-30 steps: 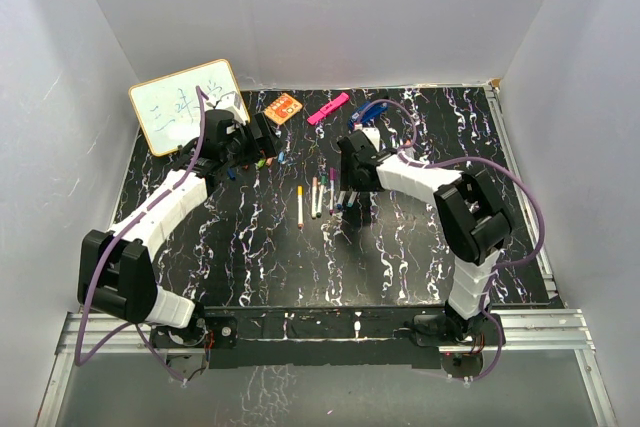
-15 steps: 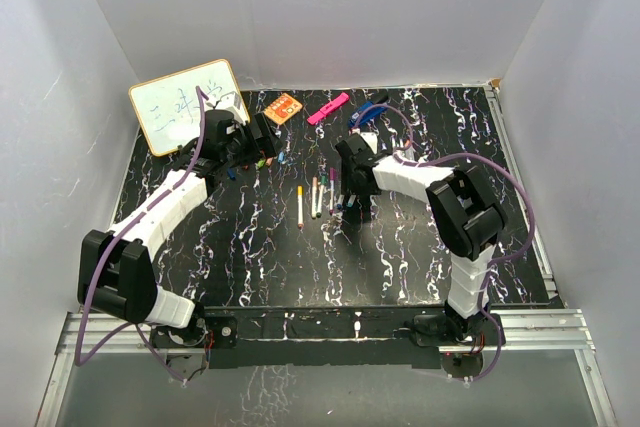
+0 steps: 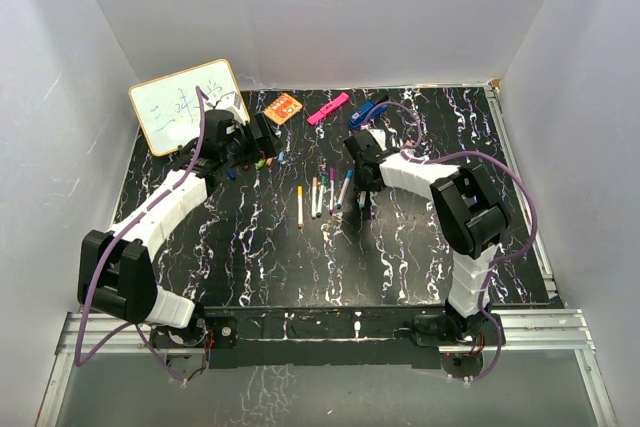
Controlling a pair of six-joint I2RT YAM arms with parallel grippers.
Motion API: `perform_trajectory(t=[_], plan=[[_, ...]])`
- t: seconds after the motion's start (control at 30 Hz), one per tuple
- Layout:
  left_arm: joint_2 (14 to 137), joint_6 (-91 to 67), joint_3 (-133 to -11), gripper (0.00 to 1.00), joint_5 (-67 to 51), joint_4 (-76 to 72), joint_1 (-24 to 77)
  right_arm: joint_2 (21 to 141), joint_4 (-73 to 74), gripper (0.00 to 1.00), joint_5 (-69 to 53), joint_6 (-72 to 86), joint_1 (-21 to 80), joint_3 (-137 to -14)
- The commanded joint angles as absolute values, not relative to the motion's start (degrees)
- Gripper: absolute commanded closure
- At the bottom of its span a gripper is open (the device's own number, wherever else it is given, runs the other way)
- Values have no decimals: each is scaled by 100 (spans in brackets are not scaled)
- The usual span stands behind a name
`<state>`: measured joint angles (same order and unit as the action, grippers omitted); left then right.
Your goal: Open the pen caps
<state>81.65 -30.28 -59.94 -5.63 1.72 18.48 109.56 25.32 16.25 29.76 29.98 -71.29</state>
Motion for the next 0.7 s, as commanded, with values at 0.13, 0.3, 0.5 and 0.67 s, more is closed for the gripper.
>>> perform_trajectory(t=[0.13,0.3,0.5,0.67], plan=[[7944,-3112,-5945,2,-859,-46,1828,10734,2314,98,1376,2720,2663,-6736],[7966,-3401,-5685,3,-1349,-489,1828,10469,2038,100,1383,2281,2660,-6645],[8190,-4148,-5146,6,-2068,-1566,2054,9530,1347,100,1151,1427,2672,-6214],[8536,-4247,-5299,6,-1954,-1739,2422,8777,801,100,292,1130,2680,-5818]])
